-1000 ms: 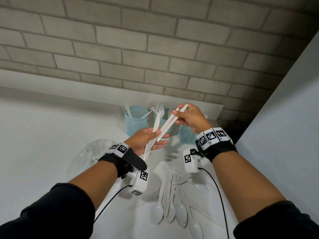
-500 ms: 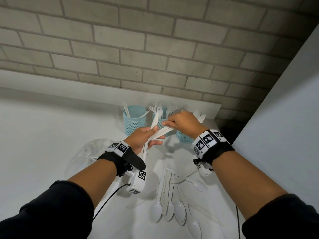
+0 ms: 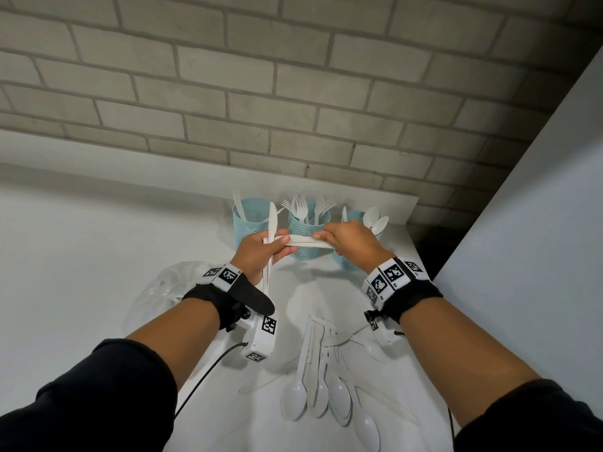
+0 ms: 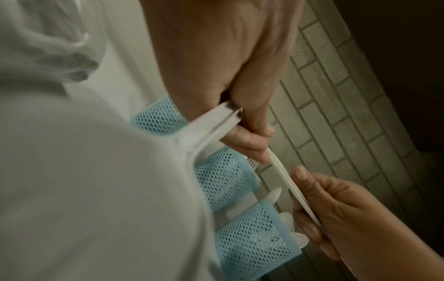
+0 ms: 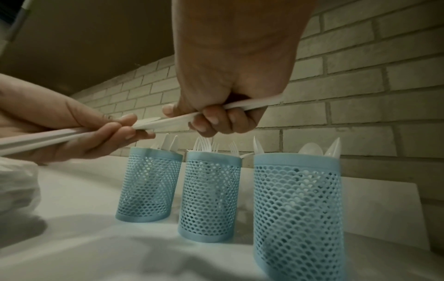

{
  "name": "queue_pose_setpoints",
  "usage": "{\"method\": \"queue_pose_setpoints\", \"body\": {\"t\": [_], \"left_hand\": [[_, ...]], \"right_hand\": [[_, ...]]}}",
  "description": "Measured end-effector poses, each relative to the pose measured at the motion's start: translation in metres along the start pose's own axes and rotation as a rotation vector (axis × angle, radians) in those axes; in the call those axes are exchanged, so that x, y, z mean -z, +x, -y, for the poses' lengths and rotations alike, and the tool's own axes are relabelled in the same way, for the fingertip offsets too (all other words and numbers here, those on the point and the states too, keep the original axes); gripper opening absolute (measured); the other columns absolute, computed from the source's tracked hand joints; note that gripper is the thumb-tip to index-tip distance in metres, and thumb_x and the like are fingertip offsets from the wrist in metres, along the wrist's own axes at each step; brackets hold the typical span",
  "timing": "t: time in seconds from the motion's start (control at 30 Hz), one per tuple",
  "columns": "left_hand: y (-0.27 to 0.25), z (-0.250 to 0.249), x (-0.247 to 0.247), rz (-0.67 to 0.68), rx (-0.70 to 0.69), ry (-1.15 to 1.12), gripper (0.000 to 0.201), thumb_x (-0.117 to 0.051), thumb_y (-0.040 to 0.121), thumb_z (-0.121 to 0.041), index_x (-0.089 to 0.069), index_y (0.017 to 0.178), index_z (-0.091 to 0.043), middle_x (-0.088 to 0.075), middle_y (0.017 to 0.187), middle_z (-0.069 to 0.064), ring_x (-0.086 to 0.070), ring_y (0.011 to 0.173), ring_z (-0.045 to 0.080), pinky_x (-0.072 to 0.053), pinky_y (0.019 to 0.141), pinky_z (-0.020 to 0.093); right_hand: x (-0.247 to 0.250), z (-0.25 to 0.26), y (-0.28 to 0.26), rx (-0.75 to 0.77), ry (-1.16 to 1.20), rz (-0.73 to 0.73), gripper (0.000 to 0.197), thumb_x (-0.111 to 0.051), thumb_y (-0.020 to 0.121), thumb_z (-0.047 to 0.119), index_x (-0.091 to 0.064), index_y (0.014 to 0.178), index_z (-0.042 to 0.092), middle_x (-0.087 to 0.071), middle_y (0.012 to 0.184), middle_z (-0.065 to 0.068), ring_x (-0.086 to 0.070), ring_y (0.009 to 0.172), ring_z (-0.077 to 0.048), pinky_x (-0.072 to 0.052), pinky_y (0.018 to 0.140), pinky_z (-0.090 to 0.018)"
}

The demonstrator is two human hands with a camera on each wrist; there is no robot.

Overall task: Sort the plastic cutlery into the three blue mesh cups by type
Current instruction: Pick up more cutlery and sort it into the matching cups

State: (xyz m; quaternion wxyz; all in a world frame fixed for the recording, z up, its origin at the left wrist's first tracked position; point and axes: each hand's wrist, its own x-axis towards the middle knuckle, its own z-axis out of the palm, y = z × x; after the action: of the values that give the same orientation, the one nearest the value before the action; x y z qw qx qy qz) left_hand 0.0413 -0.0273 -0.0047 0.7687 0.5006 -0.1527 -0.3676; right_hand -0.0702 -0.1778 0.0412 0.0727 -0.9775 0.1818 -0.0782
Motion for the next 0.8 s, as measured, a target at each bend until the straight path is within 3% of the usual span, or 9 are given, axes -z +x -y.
{"method": "queue_pose_setpoints", "body": {"t": [0.07, 0.17, 0.3, 0.4, 0.53, 0.67, 0.8], "left_hand": [[-0.001, -0.001, 0.001, -0.005, -0.012, 0.014, 0.031, -0.056, 0.087, 0.009, -0.052, 0.117, 0.010, -0.062, 0.099, 0.019, -0.072, 0.064, 0.017, -0.058, 0.065, 0.017], [-0.002, -0.002, 0.004, -0.001, -0.038, 0.048, 0.032, -0.056, 0.086, 0.011, -0.052, 0.117, 0.013, -0.061, 0.106, 0.023, -0.072, 0.065, 0.016, -0.058, 0.065, 0.018], [-0.002, -0.004, 0.009, -0.027, -0.046, 0.032, 0.028, -0.056, 0.085, 0.012, -0.053, 0.113, 0.009, -0.064, 0.094, 0.020, -0.072, 0.064, 0.017, -0.058, 0.069, 0.020], [0.000, -0.005, 0.010, -0.039, -0.039, 0.025, 0.032, -0.057, 0.085, 0.012, -0.052, 0.116, 0.012, -0.065, 0.092, 0.016, -0.072, 0.064, 0.018, -0.059, 0.067, 0.020], [0.002, -0.005, 0.004, -0.031, -0.044, 0.038, 0.029, -0.056, 0.086, 0.010, -0.055, 0.115, 0.014, -0.066, 0.092, 0.017, -0.072, 0.065, 0.016, -0.059, 0.069, 0.020], [0.003, -0.003, 0.001, 0.008, -0.015, 0.035, 0.028, -0.053, 0.093, -0.007, -0.053, 0.119, 0.004, -0.065, 0.098, 0.020, -0.072, 0.068, 0.017, -0.059, 0.068, 0.022], [-0.004, -0.004, -0.002, 0.104, 0.118, 0.194, 0.031, -0.045, 0.096, -0.034, -0.053, 0.121, -0.016, -0.068, 0.096, 0.007, -0.071, 0.064, 0.013, -0.053, 0.052, 0.014]], "right_hand": [[0.000, 0.002, -0.001, -0.038, 0.110, 0.031, 0.034, -0.047, 0.095, 0.039, -0.061, 0.079, 0.012, -0.046, 0.055, 0.004, -0.051, 0.059, -0.019, -0.036, 0.058, -0.027], [-0.001, 0.001, -0.002, -0.099, 0.336, 0.079, 0.032, -0.048, 0.096, 0.031, -0.047, 0.065, 0.022, -0.048, 0.056, 0.004, -0.046, 0.045, -0.012, -0.034, 0.049, -0.021], [0.002, -0.014, -0.007, -0.137, 0.507, 0.083, 0.030, -0.043, 0.099, 0.027, -0.050, 0.070, 0.022, -0.051, 0.058, 0.000, -0.045, 0.034, -0.002, -0.040, 0.042, -0.017], [0.001, -0.019, -0.009, -0.113, 0.463, 0.080, 0.031, -0.042, 0.099, 0.031, -0.048, 0.070, 0.024, -0.052, 0.054, 0.001, -0.043, 0.037, -0.008, -0.038, 0.044, -0.019], [-0.006, -0.015, -0.011, -0.077, 0.539, 0.134, 0.024, -0.055, 0.093, 0.028, -0.055, 0.070, 0.019, -0.044, 0.046, 0.004, -0.035, 0.035, -0.003, -0.031, 0.042, -0.014], [-0.009, -0.014, -0.009, -0.093, 0.563, 0.196, 0.026, -0.047, 0.097, 0.019, -0.054, 0.072, 0.022, -0.049, 0.055, 0.003, -0.043, 0.042, -0.005, -0.038, 0.050, -0.019], [-0.009, -0.005, -0.004, -0.216, 0.719, -0.040, 0.021, -0.041, 0.099, 0.020, -0.046, 0.078, 0.023, -0.047, 0.067, 0.003, -0.042, 0.056, -0.010, -0.035, 0.053, -0.022]]}}
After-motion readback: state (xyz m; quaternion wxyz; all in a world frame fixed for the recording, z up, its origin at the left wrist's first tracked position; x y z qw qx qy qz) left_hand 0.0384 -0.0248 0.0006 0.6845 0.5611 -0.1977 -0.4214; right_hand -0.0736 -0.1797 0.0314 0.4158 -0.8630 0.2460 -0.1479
